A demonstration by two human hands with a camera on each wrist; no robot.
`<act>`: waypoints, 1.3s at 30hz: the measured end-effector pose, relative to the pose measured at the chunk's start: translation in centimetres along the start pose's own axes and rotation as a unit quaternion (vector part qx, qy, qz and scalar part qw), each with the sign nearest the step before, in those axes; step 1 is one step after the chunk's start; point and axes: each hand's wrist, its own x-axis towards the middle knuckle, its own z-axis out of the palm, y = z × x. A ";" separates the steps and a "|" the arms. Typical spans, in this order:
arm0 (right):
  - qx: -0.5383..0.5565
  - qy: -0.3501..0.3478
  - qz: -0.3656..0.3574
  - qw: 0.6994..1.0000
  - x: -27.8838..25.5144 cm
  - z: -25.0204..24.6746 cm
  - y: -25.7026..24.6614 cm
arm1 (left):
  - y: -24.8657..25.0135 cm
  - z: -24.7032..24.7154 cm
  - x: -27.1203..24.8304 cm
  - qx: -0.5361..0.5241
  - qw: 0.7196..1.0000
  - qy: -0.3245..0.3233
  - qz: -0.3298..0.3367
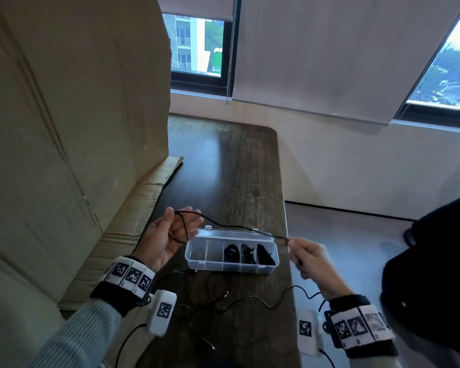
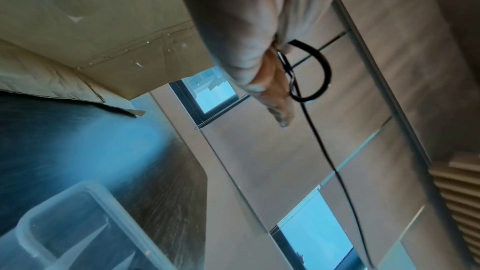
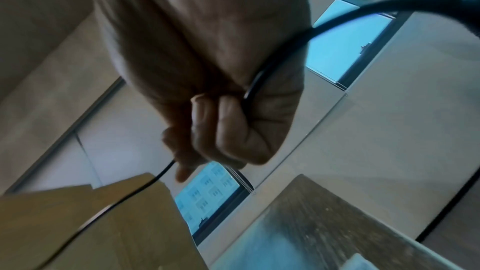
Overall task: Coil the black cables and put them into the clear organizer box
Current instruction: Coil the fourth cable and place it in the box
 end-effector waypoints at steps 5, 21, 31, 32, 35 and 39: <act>-0.121 -0.151 0.009 0.981 0.0 2.1 2.4 | 0.9 -0.8 0.5 -0.074 0.997 0.007 0.019; -0.159 -0.222 -0.181 0.945 -2.2 5.4 -4.7 | -3.3 -0.7 -0.8 0.602 0.787 -0.063 0.120; -0.066 -0.081 -0.154 0.983 0.8 4.4 -3.6 | -2.8 2.4 -2.1 0.543 0.815 -0.190 0.073; -0.059 -0.079 -0.145 0.984 0.9 4.4 -3.3 | -2.4 2.6 -2.0 0.499 0.847 -0.169 0.070; -0.028 -0.093 -0.125 0.987 0.7 4.8 -2.6 | -1.8 3.2 -1.8 0.366 0.919 -0.140 0.042; -0.023 -0.077 -0.109 0.991 1.0 6.1 -1.6 | -2.1 4.2 -1.6 0.239 0.968 -0.068 0.027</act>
